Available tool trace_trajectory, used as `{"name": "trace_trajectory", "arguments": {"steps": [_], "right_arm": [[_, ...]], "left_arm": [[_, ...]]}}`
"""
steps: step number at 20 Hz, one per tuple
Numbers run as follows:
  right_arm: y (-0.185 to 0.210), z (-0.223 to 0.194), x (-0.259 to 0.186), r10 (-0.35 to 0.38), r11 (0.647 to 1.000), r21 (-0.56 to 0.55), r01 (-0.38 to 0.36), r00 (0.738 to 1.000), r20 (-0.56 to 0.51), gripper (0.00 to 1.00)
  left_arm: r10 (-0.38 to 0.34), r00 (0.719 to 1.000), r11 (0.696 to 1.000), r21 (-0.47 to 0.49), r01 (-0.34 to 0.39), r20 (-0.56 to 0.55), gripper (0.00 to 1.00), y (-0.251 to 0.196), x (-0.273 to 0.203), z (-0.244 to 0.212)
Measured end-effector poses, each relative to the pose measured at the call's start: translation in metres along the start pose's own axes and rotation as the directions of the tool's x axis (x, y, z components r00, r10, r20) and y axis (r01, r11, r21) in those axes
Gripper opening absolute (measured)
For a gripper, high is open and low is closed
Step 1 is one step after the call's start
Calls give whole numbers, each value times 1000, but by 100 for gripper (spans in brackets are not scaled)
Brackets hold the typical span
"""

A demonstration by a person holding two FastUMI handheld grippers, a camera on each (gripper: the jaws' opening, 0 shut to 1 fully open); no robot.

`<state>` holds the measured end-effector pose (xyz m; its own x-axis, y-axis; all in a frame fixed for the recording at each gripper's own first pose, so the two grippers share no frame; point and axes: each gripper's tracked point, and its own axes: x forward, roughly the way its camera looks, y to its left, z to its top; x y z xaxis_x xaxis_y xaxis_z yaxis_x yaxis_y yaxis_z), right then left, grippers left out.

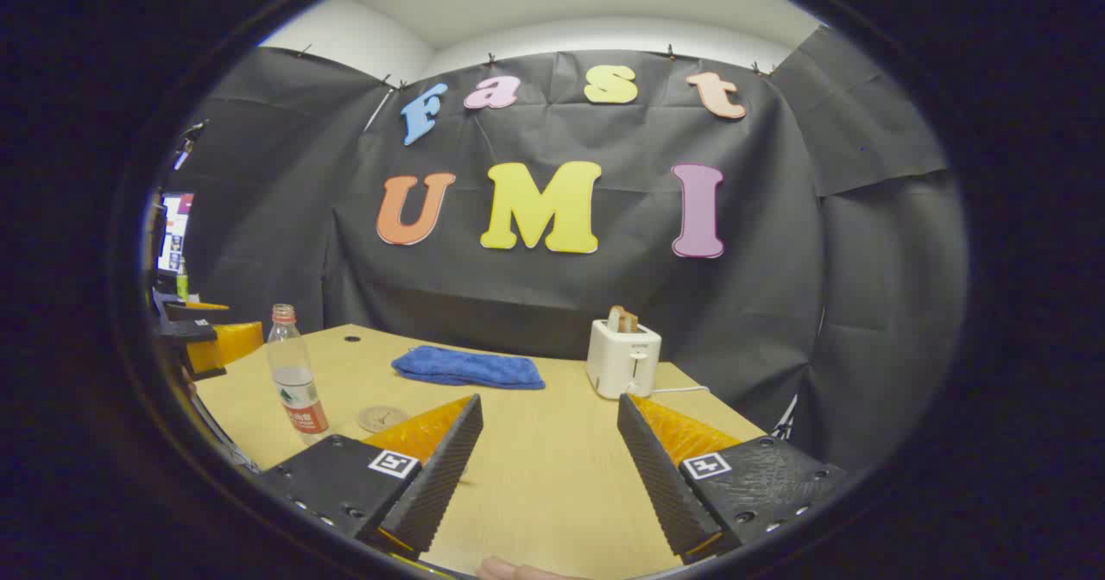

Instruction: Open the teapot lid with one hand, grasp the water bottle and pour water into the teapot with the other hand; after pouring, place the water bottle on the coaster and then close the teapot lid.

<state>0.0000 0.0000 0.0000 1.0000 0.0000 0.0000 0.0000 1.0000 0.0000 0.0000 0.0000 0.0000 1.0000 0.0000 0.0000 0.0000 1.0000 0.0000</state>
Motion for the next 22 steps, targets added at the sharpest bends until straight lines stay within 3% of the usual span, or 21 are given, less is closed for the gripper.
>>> {"name": "trace_trajectory", "arguments": {"steps": [5, 12, 19, 22], "right_arm": [[4, -5, 3, 9, 1000, -4, -9, 1000, -4, 95], [20, -17, 14, 63, 997, 47, -62, 998, -16, 95], [30, -47, 33, 77, 995, 66, -74, 996, -53, 95], [52, -70, 46, 129, 986, 114, -117, 987, -96, 96]], "left_arm": [[-63, 998, 997, -49, 63, 1, 98, -11, -3, 2], [-53, 998, 998, -29, 53, 21, 98, 5, -6, 10], [-25, 999, 999, -37, 24, -31, 98, 23, 7, -8], [-36, 998, 999, -25, 35, -51, 98, 18, 9, -15]]}}
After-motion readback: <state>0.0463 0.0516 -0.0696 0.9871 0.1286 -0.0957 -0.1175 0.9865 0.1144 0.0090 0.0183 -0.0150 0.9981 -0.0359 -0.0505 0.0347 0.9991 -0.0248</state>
